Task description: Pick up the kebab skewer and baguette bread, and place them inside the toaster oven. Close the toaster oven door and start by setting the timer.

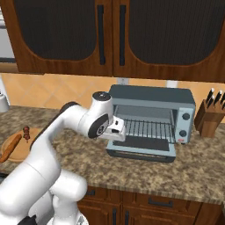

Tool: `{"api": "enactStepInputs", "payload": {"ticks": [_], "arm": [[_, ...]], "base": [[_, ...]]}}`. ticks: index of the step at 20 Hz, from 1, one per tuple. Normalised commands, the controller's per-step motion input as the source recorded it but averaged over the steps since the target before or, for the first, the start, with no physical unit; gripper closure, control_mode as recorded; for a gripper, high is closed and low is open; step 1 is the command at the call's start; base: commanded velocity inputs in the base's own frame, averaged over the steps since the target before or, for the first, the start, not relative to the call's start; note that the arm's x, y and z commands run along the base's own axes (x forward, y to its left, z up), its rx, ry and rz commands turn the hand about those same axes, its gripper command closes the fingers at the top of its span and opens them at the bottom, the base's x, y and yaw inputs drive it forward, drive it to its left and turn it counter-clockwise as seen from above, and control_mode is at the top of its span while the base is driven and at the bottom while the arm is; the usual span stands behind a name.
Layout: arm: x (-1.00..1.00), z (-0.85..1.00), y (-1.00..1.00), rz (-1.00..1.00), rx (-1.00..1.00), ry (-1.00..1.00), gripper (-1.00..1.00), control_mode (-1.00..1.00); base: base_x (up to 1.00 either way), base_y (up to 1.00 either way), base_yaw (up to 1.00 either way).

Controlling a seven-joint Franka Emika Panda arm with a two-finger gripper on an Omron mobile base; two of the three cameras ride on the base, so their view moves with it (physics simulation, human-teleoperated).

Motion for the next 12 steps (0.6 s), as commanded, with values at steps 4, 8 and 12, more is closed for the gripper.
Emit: {"api": "enactStepInputs", "payload": {"ticks": [4,8,12], "arm": [[0.0,0.0,1.0,0.0,0.0,0.09,-1.0,-1.0],[0.0,0.0,1.0,0.0,0.01,0.04,-1.0,-1.0],[0.0,0.0,1.0,0.0,0.0,0.07,-1.0,-1.0]], "base": [[0.0,0.0,0.0],[0.0,0.0,0.0],[0.0,0.0,0.0]]}}
